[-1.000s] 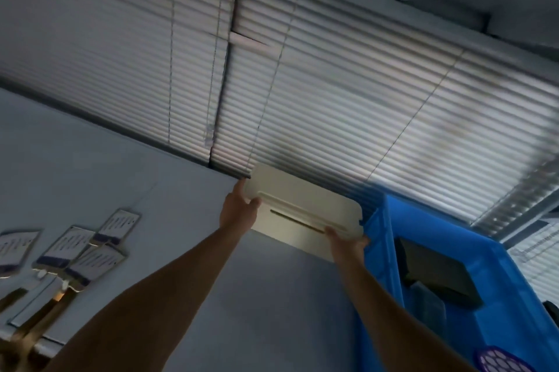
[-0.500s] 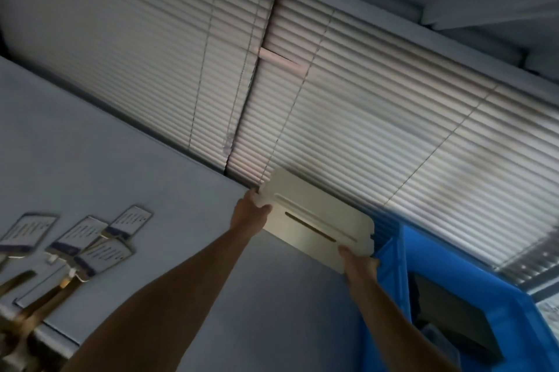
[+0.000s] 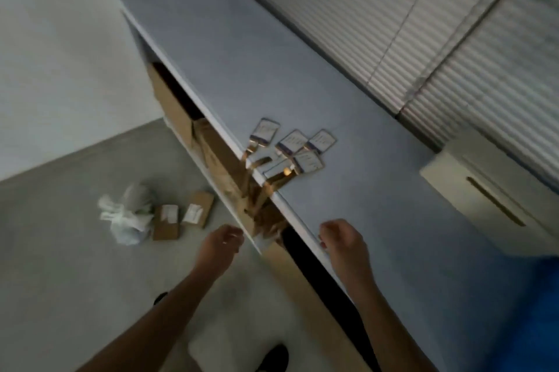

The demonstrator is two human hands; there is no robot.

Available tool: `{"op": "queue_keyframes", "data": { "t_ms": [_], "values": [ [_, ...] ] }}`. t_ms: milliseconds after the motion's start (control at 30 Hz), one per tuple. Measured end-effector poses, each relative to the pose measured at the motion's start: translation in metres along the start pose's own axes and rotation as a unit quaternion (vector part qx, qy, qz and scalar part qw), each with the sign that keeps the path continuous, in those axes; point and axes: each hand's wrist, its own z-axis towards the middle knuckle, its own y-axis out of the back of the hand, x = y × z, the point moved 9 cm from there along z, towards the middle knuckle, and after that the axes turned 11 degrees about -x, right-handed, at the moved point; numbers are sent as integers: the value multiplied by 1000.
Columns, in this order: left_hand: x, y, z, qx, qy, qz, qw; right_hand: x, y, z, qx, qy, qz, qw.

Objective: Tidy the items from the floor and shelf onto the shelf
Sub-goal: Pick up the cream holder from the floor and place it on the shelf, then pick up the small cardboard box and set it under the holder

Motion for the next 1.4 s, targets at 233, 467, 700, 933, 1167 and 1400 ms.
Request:
{"op": "queue_keyframes", "data": {
  "t_ms": [233, 467, 700, 933, 1167, 1400],
  "values": [
    [187, 213, 47, -106, 213, 53, 970, 54, -272, -44, 238, 116, -181, 947],
    [272, 294, 200, -128, 255, 96, 953, 27, -524, -1, 350, 91, -324, 874],
    [437, 206, 422, -122, 287, 48, 949, -108, -770, 125, 320, 88, -389, 859],
    [593, 105, 560, -252, 378, -192, 870, -238, -925, 243, 142, -82, -319, 933],
    [629, 93, 569, -261, 385, -193, 864, -272, -952, 248, 110, -195, -322, 920],
    [569, 114, 482, -200, 418, -231, 855, -196, -841, 193, 145, -189, -295, 925]
  ]
}}
